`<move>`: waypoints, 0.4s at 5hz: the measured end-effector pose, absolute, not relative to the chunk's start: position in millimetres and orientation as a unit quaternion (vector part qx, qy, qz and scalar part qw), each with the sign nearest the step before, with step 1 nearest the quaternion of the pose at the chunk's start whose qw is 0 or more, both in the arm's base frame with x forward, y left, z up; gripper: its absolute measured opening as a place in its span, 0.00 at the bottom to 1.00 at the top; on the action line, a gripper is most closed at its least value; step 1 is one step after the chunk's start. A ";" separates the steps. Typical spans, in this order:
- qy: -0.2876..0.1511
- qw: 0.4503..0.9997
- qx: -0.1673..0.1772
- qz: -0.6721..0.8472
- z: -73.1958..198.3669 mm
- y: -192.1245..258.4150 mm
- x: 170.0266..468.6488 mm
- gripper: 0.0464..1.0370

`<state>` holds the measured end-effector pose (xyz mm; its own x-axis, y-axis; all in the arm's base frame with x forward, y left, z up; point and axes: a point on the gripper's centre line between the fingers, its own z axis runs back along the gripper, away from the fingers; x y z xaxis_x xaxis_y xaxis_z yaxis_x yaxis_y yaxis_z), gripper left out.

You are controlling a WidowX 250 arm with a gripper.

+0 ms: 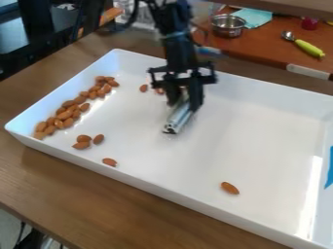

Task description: Sweep into pile

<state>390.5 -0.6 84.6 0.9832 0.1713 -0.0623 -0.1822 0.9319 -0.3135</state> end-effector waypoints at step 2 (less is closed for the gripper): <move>0.008 0.979 -0.172 0.111 84.0 42.4 384.7 0.35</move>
